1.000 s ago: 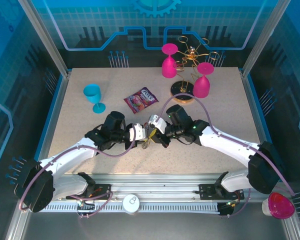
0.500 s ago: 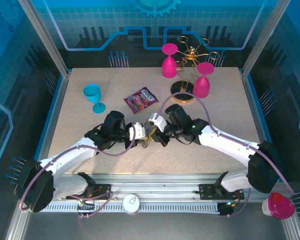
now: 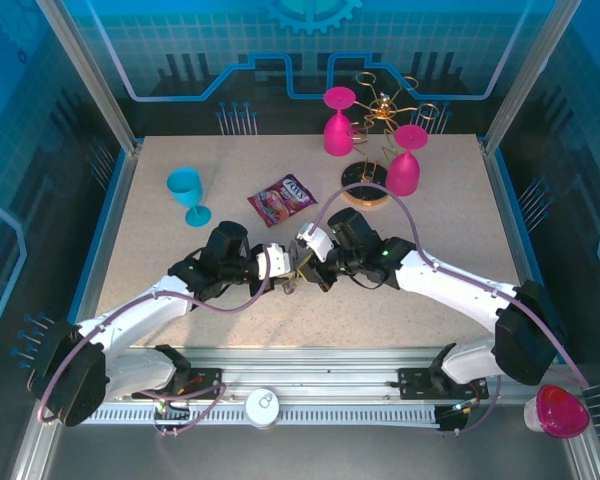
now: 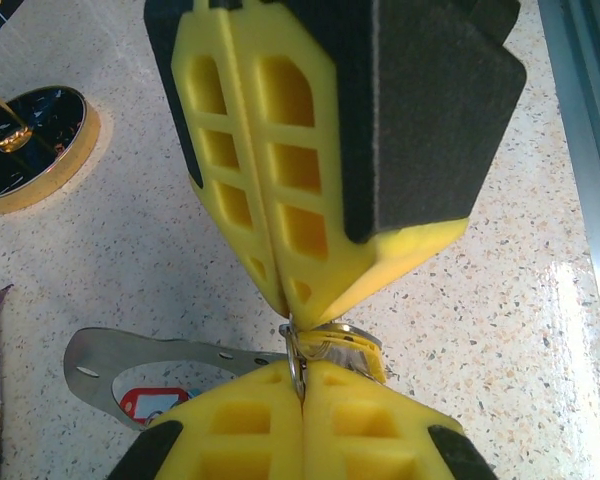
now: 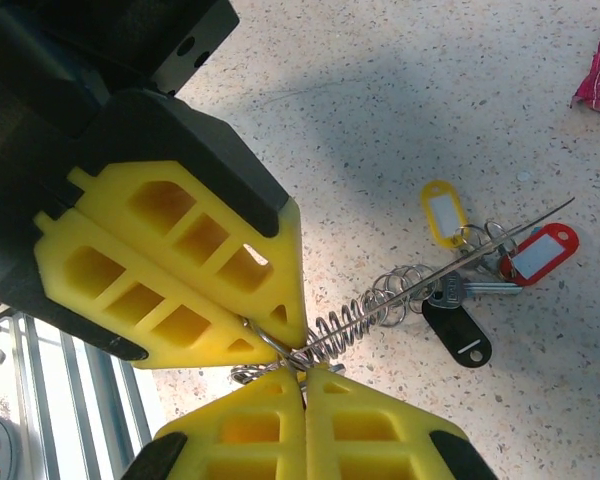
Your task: Put the keys on the keyring
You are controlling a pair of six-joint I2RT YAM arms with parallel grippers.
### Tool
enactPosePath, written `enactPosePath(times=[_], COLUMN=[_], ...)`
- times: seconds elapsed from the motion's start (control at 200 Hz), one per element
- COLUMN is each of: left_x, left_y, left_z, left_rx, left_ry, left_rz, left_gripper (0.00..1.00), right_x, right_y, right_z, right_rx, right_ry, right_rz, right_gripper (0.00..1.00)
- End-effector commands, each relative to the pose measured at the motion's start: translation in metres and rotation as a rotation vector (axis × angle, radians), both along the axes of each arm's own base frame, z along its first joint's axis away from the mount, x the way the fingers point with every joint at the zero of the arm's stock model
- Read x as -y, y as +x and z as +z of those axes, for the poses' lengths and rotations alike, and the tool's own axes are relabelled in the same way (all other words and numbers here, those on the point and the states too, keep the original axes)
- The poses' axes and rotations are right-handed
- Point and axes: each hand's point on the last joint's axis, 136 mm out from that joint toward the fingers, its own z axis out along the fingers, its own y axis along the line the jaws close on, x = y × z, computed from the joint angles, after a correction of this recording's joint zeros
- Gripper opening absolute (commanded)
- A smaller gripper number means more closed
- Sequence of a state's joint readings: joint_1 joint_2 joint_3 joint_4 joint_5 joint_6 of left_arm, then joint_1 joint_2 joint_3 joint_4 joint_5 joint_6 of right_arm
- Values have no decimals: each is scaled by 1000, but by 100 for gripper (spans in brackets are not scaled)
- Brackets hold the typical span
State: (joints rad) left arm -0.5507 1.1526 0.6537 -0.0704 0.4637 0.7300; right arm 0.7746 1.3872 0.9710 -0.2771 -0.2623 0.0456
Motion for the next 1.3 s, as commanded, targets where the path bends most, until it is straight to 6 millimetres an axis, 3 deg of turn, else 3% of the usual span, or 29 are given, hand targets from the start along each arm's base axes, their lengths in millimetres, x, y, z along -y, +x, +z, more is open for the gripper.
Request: enactPosePath(times=[0.0,0.5,1.291], left_x=[17,12,9], left_y=[-26,-16,-11], left_z=[29,18,22], left_rx=[-6,146,233], left_ry=[-123,-42,-59], left_rz=[-142,-92,-54], left_gripper=[0,0,0], right_x=[8,0,12], right_y=[34,27,26], right_z=[7,12,5], right_rx=[84,9,-82], right_ry=[-41,14,69], right_rz=[-144,-129,-128], right_gripper=[0,0,0])
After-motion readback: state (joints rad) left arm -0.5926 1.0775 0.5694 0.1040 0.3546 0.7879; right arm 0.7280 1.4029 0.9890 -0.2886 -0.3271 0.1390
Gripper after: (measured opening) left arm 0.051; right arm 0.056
